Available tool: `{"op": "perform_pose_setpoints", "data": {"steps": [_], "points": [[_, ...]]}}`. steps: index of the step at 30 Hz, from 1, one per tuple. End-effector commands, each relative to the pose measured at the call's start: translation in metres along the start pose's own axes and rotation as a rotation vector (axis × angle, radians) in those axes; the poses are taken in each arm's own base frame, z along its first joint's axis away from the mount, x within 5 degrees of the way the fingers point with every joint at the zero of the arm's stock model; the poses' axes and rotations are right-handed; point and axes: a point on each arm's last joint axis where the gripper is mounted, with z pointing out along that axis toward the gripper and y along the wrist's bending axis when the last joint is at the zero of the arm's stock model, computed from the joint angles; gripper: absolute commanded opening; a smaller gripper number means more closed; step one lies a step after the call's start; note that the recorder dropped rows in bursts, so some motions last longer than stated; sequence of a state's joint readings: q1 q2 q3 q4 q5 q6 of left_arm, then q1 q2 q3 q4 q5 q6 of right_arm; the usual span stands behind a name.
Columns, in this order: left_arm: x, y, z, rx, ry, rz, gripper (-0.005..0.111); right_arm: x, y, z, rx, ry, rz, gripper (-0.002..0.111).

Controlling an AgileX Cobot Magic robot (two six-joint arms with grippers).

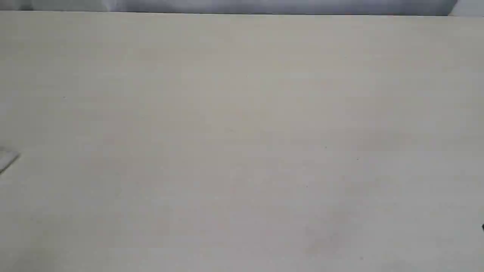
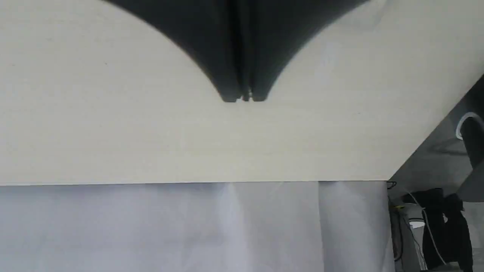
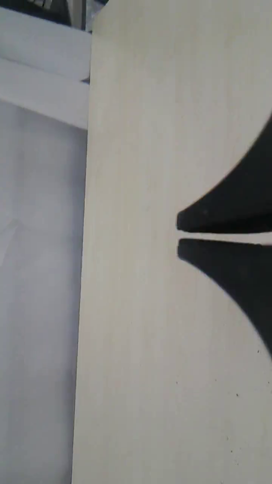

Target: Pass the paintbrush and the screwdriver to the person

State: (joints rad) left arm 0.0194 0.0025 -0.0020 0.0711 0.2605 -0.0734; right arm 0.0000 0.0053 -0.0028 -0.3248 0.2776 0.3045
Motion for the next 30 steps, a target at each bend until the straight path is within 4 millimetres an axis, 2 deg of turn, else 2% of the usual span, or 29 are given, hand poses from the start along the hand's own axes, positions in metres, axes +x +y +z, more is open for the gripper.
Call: {"op": "perform_pose_setpoints", "data": {"steps": [1,30], "points": [[-0.0006,-0.0006,0.0,0.01,-0.013,-0.003,0.0,0.0028,-0.0027,-0.0003,0.043,0.021,-0.007,0.004],[-0.0004,-0.0006,0.0,0.01,-0.011,-0.004,0.0,0.006,-0.0037,-0.0005,0.052,0.056,-0.006,0.004]]}}
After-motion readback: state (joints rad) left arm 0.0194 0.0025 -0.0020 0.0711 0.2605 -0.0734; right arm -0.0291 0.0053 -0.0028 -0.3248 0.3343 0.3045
